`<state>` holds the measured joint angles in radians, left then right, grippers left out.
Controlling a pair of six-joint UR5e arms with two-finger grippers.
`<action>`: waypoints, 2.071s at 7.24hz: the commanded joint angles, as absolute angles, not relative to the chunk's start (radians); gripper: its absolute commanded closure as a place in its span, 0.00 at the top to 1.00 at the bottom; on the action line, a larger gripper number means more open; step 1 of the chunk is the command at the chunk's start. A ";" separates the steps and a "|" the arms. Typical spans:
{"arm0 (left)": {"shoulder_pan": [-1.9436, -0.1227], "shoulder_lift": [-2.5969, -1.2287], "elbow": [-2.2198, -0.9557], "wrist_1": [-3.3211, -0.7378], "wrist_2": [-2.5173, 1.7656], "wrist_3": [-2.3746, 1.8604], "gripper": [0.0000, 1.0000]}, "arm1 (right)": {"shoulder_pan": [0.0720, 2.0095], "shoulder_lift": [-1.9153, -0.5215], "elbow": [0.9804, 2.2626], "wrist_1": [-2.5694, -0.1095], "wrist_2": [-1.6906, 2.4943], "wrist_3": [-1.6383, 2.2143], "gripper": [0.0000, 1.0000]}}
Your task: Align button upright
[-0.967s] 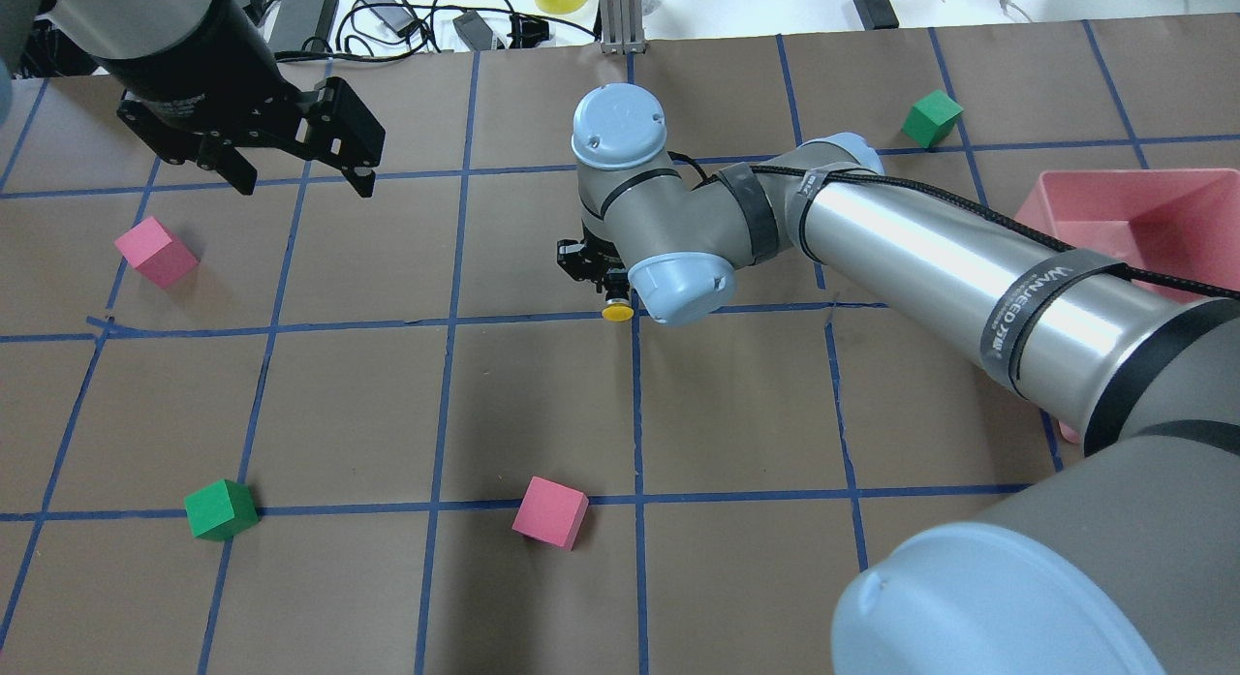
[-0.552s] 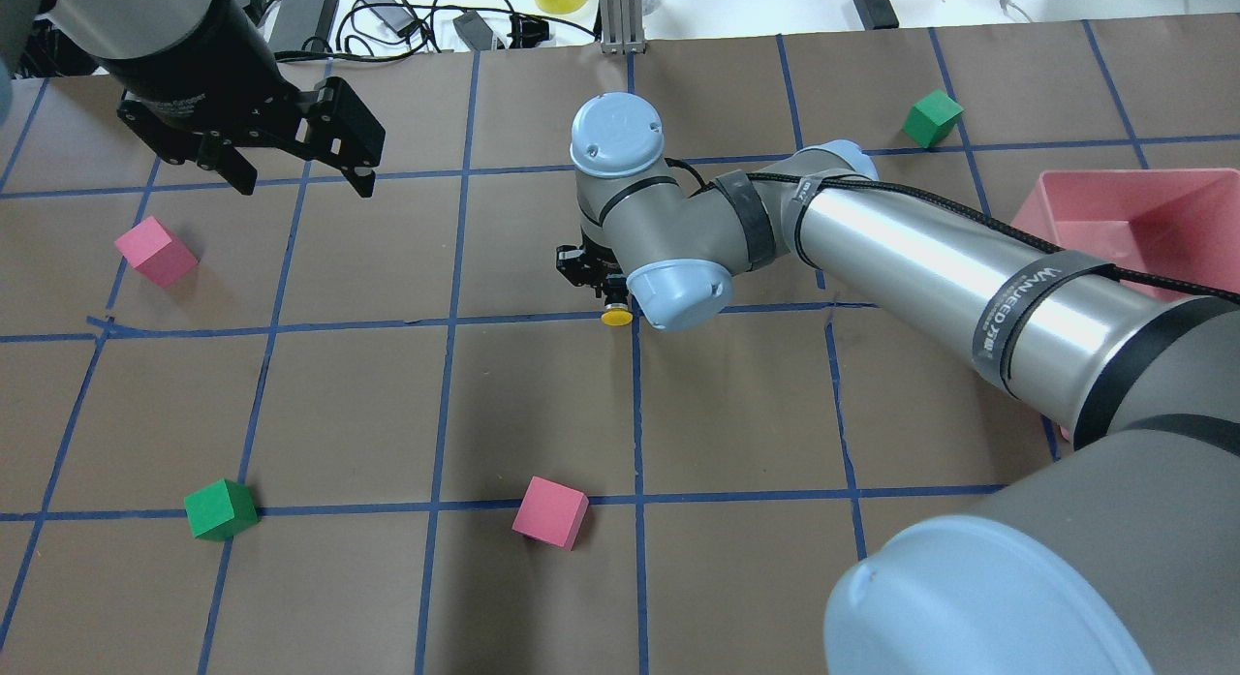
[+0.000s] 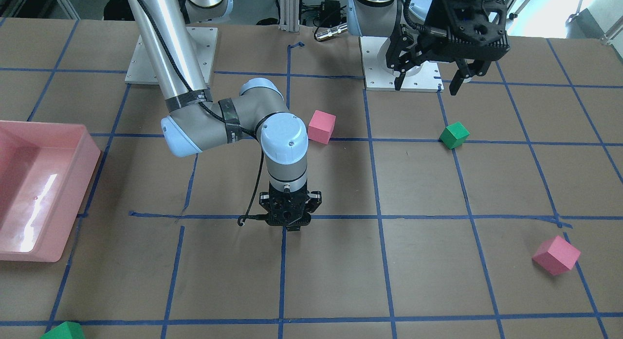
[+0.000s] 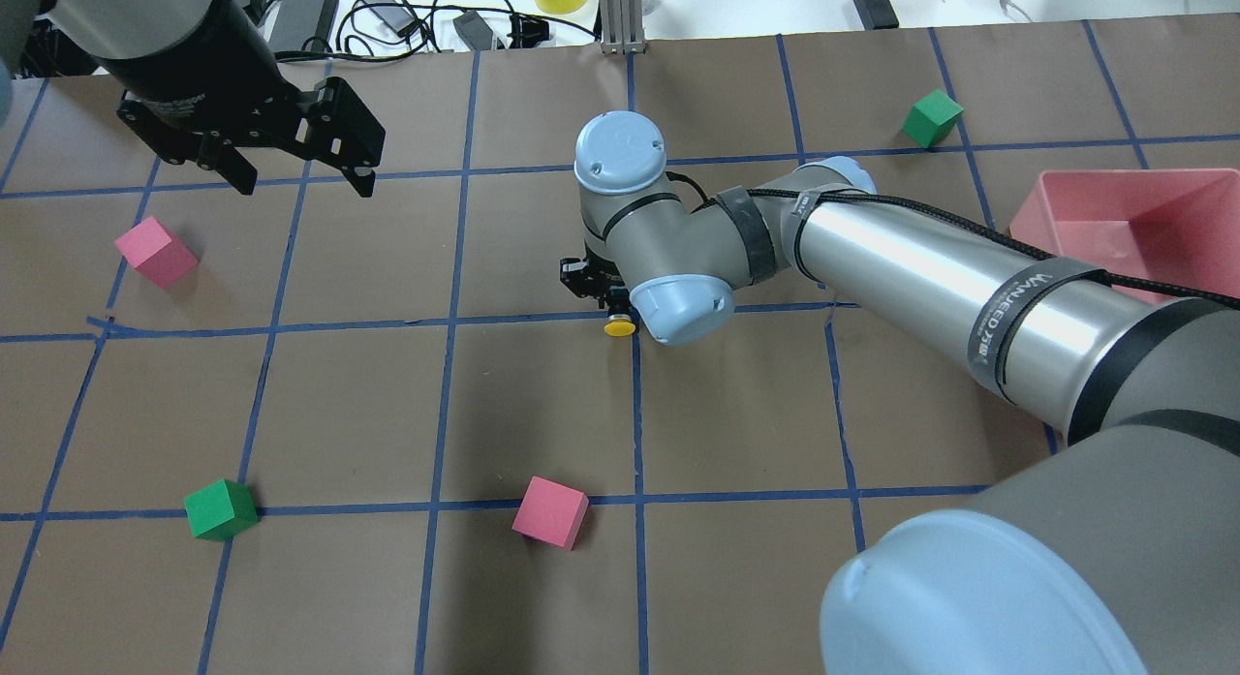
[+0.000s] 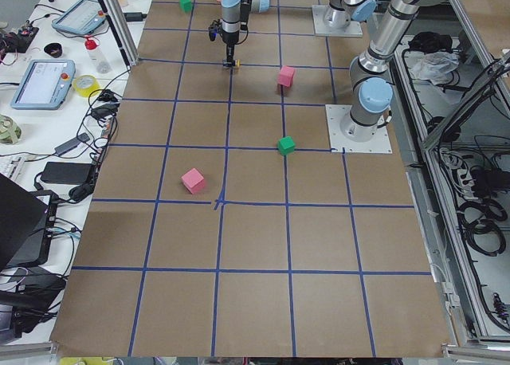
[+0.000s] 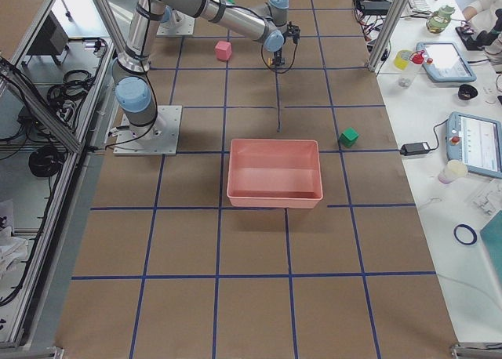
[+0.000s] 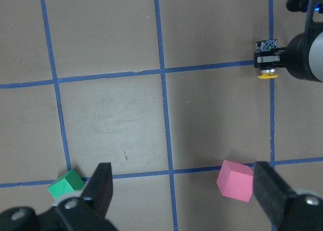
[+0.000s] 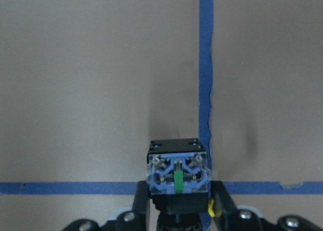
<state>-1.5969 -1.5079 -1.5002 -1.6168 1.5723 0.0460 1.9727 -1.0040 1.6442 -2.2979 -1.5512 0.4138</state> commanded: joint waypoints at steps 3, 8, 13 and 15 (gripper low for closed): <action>-1.597 -1.508 -1.500 -1.617 1.572 0.046 1.00 | 1.971 -1.026 1.666 -2.290 -1.548 0.410 0.83; -1.597 -1.508 -1.500 -1.617 1.572 0.046 1.00 | 1.814 -1.251 1.614 -2.014 -1.551 0.274 1.00; -1.598 -1.508 -1.502 -1.620 1.574 0.046 1.00 | 1.508 -1.521 1.523 -1.591 -1.651 -0.096 1.00; -1.597 -1.508 -1.502 -1.618 1.572 0.046 1.00 | 1.558 -1.574 1.502 -1.565 -1.597 -0.080 1.00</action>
<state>-1.5973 -1.5079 -1.5017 -1.6185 1.5733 0.0460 1.5278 -1.5469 1.5188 -1.5801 -1.6138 -0.0818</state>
